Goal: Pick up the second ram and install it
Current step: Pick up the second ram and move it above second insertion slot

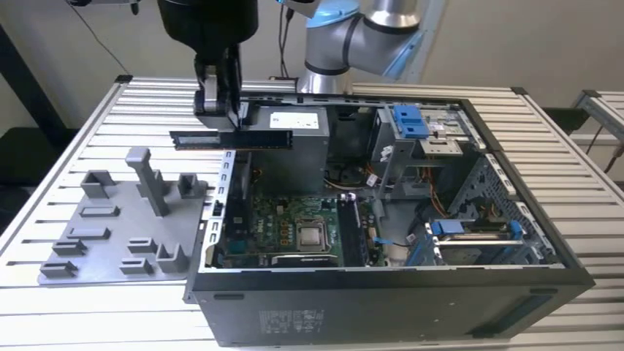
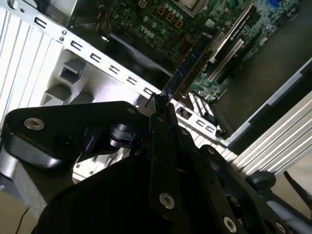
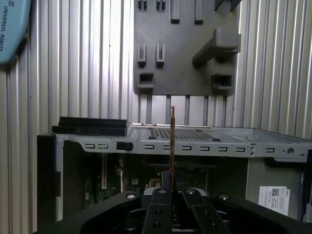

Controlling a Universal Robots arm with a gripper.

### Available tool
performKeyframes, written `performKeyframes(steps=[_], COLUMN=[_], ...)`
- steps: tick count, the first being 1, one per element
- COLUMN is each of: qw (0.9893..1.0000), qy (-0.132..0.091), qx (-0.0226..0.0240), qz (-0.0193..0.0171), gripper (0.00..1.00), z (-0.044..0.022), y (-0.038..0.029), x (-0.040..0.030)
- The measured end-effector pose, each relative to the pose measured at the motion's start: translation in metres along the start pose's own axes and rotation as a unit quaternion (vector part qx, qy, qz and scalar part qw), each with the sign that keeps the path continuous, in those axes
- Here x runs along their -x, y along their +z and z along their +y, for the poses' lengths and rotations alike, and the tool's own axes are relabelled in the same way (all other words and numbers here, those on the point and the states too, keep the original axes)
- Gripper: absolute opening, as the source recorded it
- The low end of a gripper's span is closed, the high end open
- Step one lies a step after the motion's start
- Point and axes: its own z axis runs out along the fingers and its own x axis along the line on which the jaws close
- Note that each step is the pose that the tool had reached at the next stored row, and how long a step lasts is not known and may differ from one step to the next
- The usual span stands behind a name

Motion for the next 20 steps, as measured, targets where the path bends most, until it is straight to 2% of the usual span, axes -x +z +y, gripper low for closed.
performKeyframes(steps=[8, 20], qw=[1.0, 1.0], qy=[0.0, 0.0], qx=[0.0, 0.0], qz=[0.0, 0.0], gripper=[0.14, 0.14], z=[-0.0148, -0.032], y=[-0.0001, -0.0002], x=[-0.0002, -0.0005])
